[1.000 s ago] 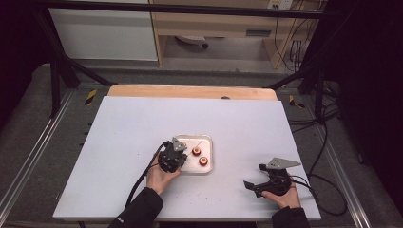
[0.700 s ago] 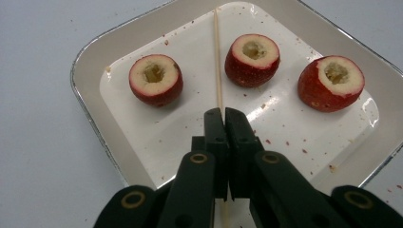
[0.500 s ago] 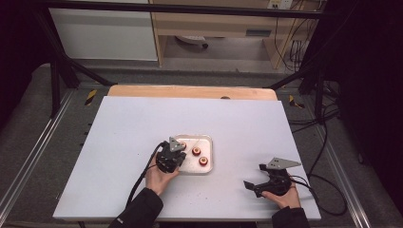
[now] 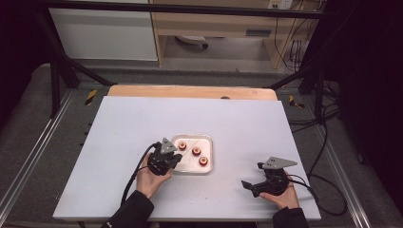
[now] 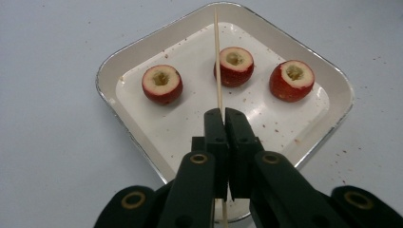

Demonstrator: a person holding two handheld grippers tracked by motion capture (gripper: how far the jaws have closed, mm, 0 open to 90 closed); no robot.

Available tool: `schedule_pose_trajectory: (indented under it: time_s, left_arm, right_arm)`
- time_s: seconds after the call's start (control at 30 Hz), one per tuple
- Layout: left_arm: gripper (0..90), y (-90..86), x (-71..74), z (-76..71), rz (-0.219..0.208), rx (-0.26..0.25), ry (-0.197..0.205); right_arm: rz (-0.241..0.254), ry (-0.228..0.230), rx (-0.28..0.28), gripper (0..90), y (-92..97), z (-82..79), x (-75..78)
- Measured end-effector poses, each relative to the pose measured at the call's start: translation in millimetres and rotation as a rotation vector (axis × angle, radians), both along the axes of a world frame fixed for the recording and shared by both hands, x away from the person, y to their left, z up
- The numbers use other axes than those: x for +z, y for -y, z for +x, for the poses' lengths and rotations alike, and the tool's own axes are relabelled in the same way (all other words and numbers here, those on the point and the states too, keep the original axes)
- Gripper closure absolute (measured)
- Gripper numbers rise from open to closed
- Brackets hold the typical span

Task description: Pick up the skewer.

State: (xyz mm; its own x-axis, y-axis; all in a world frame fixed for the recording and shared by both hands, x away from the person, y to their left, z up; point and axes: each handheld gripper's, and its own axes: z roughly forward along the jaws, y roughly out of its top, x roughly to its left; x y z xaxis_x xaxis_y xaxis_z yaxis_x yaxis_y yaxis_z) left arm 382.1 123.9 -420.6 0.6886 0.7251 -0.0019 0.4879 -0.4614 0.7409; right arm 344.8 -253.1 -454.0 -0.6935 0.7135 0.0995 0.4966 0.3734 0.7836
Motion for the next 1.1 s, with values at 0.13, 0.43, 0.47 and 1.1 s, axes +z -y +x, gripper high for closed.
schedule_pose_trajectory:
  time_s: [0.13,0.43,0.47,1.1]
  left_arm:
    - [88.5,0.7,3.1,-5.3,0.002,-0.030,0.002]
    - [88.6,6.6,9.3,-15.0,0.024,-0.100,-0.001]
    - [88.6,7.9,10.2,-16.1,0.029,-0.107,0.000]
    - [88.5,35.0,17.6,-23.8,0.092,-0.225,-0.002]
  right_arm:
    - [-0.044,0.009,-0.001,0.5,-6.1,0.2,1.6]
    - [-0.109,0.059,0.029,1.6,-19.2,-0.4,10.5]
    - [-0.114,0.059,0.031,1.7,-20.7,-0.8,11.4]
    - [-0.339,0.208,0.171,6.4,-62.6,-4.6,27.2]
